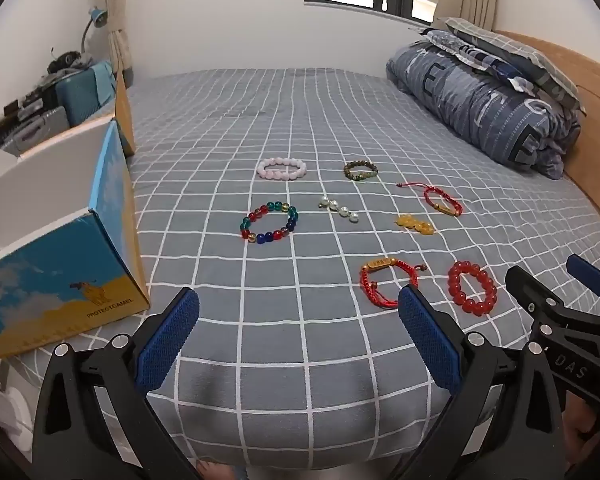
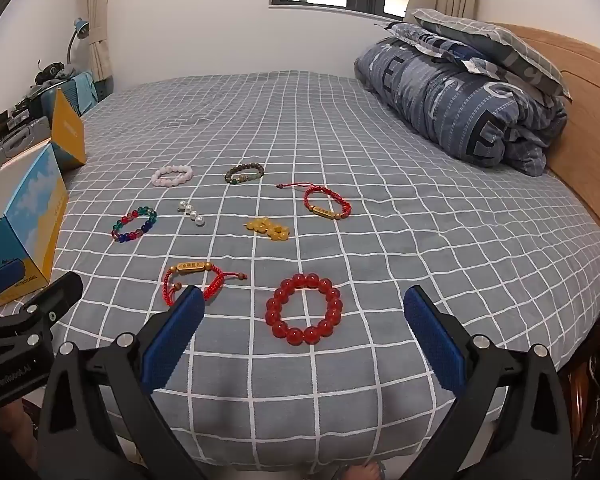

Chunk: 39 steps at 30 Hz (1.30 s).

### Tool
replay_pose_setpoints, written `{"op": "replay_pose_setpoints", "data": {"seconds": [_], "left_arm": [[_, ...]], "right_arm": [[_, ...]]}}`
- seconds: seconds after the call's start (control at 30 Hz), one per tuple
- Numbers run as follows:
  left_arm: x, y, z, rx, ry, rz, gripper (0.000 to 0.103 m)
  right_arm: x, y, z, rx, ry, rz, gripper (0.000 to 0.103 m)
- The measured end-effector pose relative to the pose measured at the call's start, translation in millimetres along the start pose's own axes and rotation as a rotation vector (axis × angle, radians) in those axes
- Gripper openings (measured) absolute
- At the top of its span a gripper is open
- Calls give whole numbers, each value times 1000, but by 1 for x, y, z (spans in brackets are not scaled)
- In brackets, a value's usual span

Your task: Organize jewelry

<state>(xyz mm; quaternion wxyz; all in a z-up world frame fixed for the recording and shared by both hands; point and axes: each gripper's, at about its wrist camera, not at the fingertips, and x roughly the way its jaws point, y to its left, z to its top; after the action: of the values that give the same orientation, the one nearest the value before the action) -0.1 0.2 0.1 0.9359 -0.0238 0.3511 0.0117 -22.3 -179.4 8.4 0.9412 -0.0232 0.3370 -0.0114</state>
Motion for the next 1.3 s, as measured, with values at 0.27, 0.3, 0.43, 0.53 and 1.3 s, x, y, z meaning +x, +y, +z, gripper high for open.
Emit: {"op": "replay_pose_setpoints", "data": {"seconds": [0.27,0.3,0.43,0.53,1.3], "left_arm": [[-10,-7,-5,19,-31,18,97],[-12,-8,-6,20,-34,19,97],[-8,-8,-7,17,-20,14,97],[-4,-4,-2,16,-1,12,97],[-1,-4,-1,15,8,16,97]], "right_arm": [[-4,1,1,2,-7,4,96],[-5,2,2,2,-6,5,96],[-6,2,1,-3,-13,1,96],[-5,4,1,-6,-13,-1,96],[-6,3,2,-5,-16,-1,96]]}}
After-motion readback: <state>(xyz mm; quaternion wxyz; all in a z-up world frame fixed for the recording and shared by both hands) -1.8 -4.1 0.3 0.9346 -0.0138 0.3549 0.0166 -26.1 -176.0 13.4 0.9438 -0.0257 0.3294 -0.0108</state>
